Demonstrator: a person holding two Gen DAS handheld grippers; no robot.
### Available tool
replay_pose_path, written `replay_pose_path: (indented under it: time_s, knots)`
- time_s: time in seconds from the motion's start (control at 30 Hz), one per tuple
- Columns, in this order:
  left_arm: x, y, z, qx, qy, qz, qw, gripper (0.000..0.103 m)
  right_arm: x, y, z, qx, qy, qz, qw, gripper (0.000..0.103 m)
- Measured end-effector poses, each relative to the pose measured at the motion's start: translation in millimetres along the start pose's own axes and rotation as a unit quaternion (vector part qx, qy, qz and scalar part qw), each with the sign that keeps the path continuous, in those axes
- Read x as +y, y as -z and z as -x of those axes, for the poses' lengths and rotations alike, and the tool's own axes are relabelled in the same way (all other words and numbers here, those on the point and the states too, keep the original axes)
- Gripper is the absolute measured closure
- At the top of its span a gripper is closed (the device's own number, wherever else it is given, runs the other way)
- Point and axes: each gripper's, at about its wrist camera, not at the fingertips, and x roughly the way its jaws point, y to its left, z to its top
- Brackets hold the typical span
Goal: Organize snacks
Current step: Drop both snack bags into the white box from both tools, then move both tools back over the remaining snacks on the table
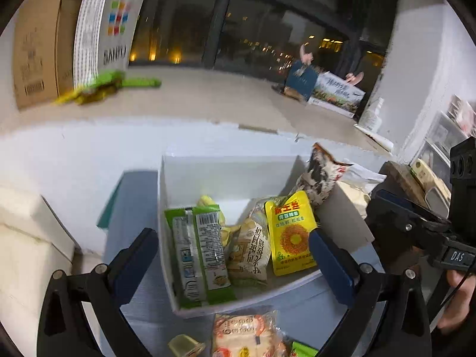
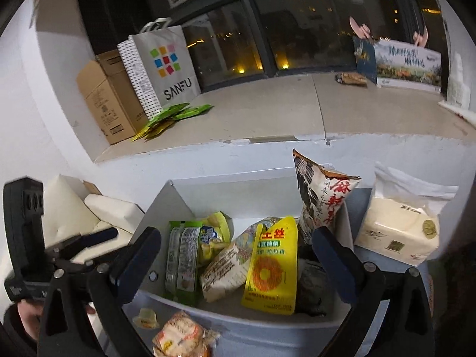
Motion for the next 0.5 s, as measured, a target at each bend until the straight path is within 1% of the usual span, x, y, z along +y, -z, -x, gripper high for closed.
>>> replay_pose_path:
  time_s: [0.07, 0.13, 0.17, 0.27, 0.37, 0.43, 0.5]
  knots:
    - [-6.7, 6.6, 23.6, -0.02, 0.001, -0.022, 0.9996, 0.0, 4.6, 8.2, 19.9, -0.012, -0.008, 0.011, 1.0, 0.0]
    - [-11.7, 13.9, 47.3, -0.042, 0.003, -0.032, 0.9986, 0.0, 8.9, 16.3, 40.4, -0.021, -0.015, 0.022, 0.999, 0.0]
    - [-14.2, 19.5, 62.4, -0.055, 0.009, -0.037, 0.9978, 0.0, 10.8, 21.2, 52.8, -0.031, -0.021, 0.027, 0.999, 0.0]
    - [-19.0, 39.0, 101.6, -0.082, 0.032, -0.04, 0.9953, 0.0, 15.5, 39.2, 90.7, -0.057, -0.035, 0.041, 0.997, 0.0]
    - [-21.3, 61.1, 134.9, -0.101, 0.036, -0.033, 0.9936, 0.0, 18.1, 61.1, 128.9, -0.079, -0.048, 0.051, 0.994, 0.0]
    - [-22.7, 82.0, 160.4, -0.117, 0.05, -0.03, 0.9914, 0.0, 19.4, 75.4, 149.9, -0.09, -0.045, 0.059, 0.993, 0.0]
    - [-24.7, 97.9, 176.0, -0.124, 0.055, -0.022, 0.9905, 0.0, 20.4, 93.0, 172.7, -0.1, -0.043, 0.068, 0.992, 0.0]
